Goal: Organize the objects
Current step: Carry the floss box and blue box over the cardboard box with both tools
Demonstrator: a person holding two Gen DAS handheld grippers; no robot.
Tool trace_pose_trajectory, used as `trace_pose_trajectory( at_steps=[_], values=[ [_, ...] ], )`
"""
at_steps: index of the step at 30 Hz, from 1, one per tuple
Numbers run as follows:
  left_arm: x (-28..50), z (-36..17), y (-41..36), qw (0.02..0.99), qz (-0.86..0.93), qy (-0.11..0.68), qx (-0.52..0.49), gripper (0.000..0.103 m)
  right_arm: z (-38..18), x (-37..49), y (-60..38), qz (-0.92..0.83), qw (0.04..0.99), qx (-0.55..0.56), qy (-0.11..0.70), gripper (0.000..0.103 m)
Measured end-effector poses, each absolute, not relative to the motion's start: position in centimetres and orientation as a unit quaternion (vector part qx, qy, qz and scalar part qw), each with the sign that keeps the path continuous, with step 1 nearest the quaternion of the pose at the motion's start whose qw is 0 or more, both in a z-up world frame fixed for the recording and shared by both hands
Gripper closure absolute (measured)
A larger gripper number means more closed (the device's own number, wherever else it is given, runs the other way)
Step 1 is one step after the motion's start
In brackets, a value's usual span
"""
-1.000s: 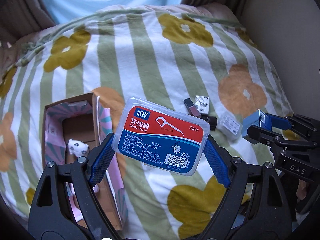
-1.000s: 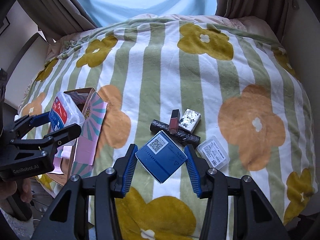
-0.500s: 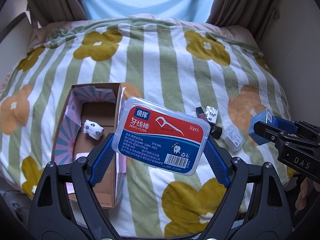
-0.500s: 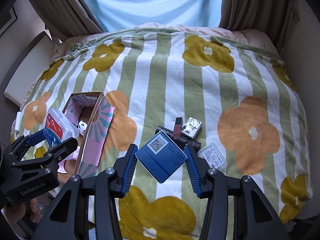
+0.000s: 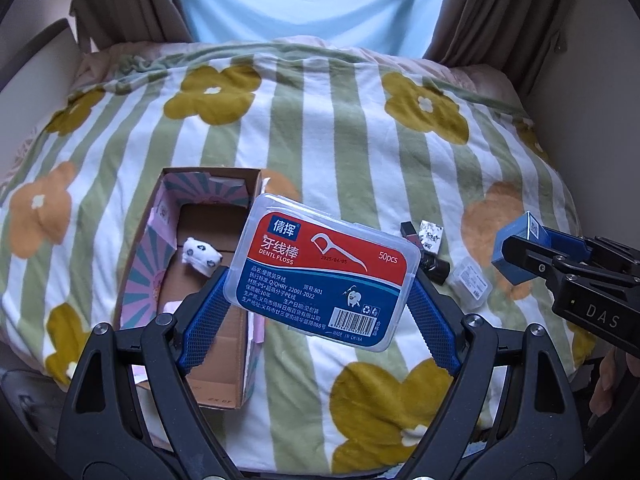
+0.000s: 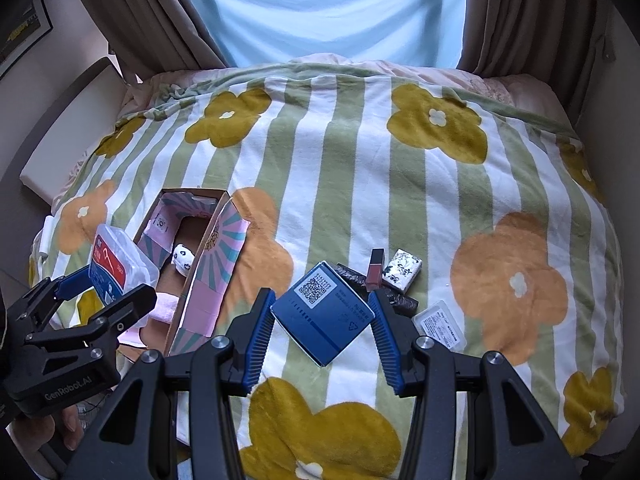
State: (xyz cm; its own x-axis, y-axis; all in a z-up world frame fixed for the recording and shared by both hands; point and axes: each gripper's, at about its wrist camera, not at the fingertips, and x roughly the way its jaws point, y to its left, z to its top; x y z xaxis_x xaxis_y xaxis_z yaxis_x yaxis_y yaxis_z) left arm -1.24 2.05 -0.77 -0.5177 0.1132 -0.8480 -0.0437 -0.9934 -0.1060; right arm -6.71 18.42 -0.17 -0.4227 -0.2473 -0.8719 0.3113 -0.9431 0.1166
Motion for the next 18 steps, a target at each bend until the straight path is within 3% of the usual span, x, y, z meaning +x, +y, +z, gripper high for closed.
trace_pose_trajectory(
  at_steps=[18],
  values=[
    [0.6, -2.9, -9.8, -0.061, 0.856, -0.113, -0.500, 0.018, -0.7, -9.5, 5.4, -0.814, 0.271, 0.506, 0.095, 0.059]
  ],
)
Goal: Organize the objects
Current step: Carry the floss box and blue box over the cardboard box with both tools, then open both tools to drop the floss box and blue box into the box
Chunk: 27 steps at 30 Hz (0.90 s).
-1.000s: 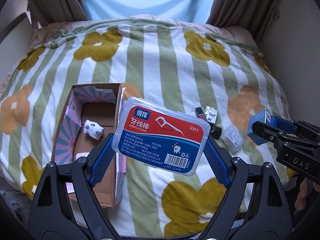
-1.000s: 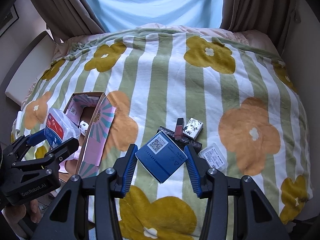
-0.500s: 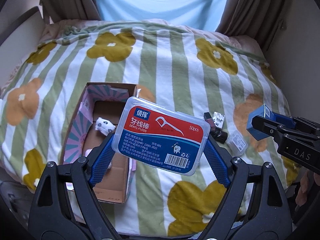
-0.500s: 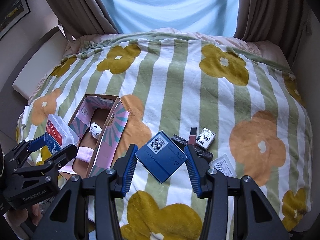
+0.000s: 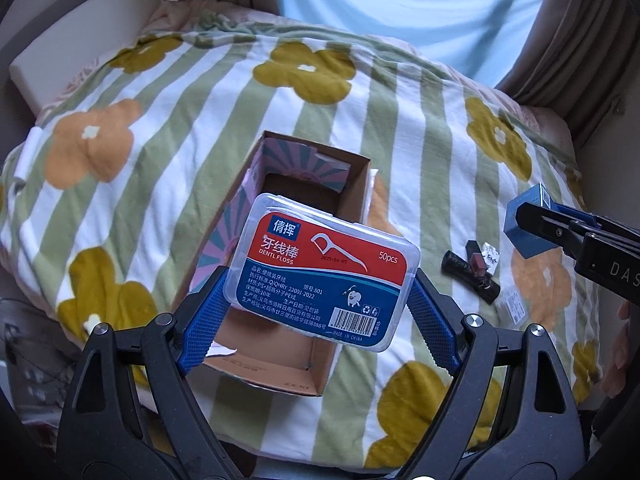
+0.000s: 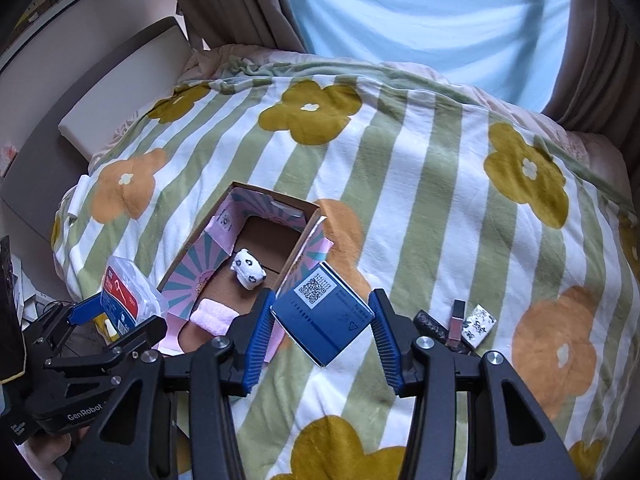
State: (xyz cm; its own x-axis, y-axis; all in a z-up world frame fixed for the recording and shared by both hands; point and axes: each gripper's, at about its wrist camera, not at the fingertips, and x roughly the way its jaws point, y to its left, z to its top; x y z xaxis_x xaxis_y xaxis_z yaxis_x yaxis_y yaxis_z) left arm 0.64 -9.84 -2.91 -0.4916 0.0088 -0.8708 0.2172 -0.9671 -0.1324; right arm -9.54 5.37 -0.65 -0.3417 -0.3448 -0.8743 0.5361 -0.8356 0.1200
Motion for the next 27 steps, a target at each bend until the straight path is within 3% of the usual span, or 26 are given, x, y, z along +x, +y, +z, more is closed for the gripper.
trace_pose_trajectory(
  at_steps=[13, 27],
  values=[
    [-3.0, -9.3, -15.1, 0.069, -0.821, 0.138, 0.550, 0.018, -6.4, -15.5, -5.2, -0.778, 0.302, 0.535, 0.133, 0.059],
    [-7.5, -19.1, -15.9, 0.029, -0.793, 0.118, 0.597, 0.018, -17.8, -19.8, -12.2, -0.734, 0.305, 0.589, 0.144, 0.059]
  ],
)
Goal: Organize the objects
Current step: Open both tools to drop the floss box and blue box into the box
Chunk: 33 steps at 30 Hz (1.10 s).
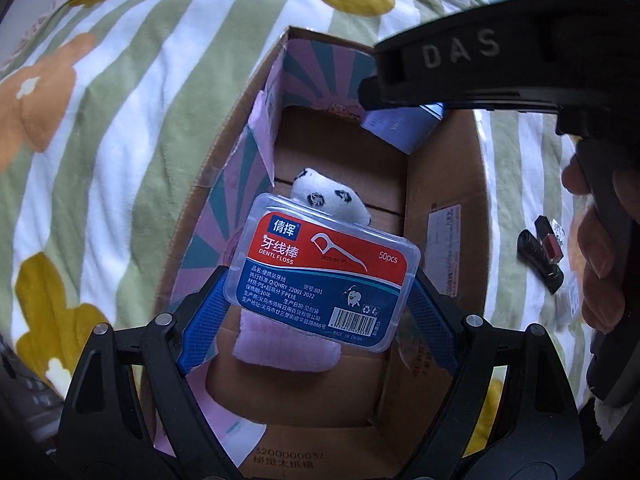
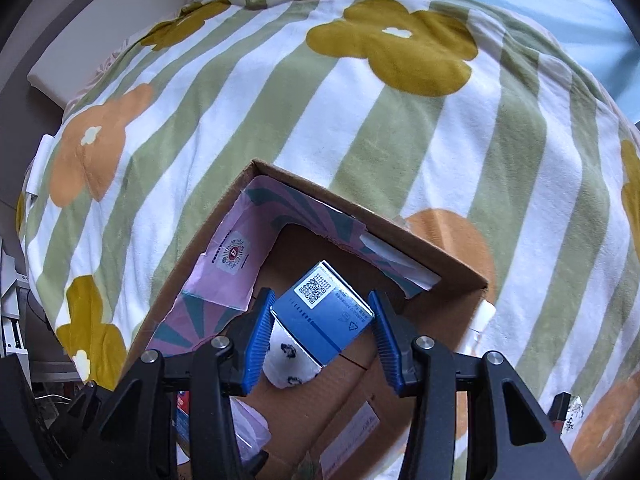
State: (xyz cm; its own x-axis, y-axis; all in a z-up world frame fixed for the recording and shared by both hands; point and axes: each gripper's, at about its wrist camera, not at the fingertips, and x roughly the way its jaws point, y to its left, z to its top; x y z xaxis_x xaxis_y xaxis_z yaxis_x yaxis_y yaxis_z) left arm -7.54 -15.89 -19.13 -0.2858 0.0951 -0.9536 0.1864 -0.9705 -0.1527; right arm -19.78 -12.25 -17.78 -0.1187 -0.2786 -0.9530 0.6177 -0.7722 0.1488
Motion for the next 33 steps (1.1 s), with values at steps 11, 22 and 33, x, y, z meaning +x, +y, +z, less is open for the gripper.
trace_pose_trajectory(
  at_steps=[11, 22, 33],
  values=[
    [-8.2, -20.4, -14.3, 0.011, -0.798, 0.073, 0.599, 0.018, -19.7, -20.7, -12.8, -0.716, 0.316, 0.610, 0.128, 0.059],
    [-7.5, -21.1, -12.3, -0.026, -0.797, 0.057, 0.601, 0.000, -19.2, -20.5, -12.2, -0.723, 0.333, 0.592, 0.125, 0.006],
    [-6.8, -21.2, -11.6, -0.021, -0.800, 0.053, 0.598, 0.000, -17.0, -18.9, -11.2, -0.732, 0.333, 0.580, 0.126, 0.006]
  ],
)
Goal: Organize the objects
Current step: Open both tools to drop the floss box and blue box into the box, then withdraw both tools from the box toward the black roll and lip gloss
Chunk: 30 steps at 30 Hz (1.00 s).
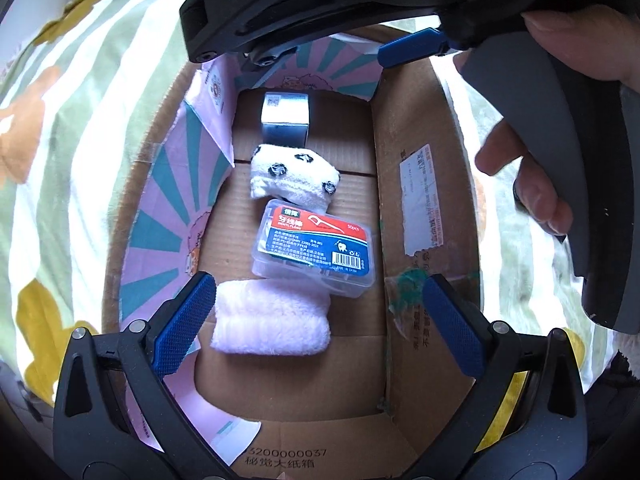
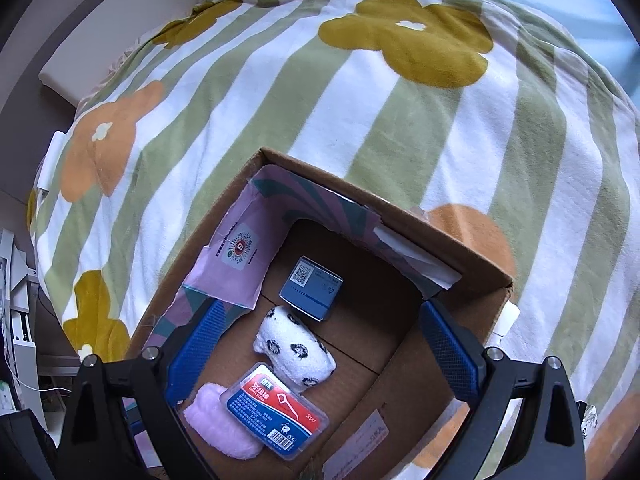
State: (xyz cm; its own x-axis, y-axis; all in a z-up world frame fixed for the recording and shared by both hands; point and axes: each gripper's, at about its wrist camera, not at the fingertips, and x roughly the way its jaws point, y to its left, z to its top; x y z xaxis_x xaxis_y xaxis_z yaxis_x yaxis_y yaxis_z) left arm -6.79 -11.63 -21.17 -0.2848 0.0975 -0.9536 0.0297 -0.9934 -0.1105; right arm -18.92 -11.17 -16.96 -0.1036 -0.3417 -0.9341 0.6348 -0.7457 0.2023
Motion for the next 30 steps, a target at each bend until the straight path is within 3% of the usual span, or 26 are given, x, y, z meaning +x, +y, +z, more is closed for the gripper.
trace_pose_trajectory(
  at_steps=[12, 17, 30],
  values=[
    [-5.1, -16.8, -11.2, 0.006, 0.816, -0.042, -0.577, 0.000, -8.8, -15.6, -6.3, -0.763, 0.319, 0.549, 0.121, 0.006],
    [-2.8, -11.9, -10.9, 0.002, 0.824, -0.042, -0.565, 0.000, -5.0, -13.6, -2.4, -0.780, 0.304, 0.537, 0.105, 0.006],
    [-1.3, -4.2, -6.3, 0.040, 0.845, -0.040, -0.531, 0.000, -0.1, -9.0, 11.5, -0.829, 0.193, 0.524, 0.037, 0.006]
  ],
)
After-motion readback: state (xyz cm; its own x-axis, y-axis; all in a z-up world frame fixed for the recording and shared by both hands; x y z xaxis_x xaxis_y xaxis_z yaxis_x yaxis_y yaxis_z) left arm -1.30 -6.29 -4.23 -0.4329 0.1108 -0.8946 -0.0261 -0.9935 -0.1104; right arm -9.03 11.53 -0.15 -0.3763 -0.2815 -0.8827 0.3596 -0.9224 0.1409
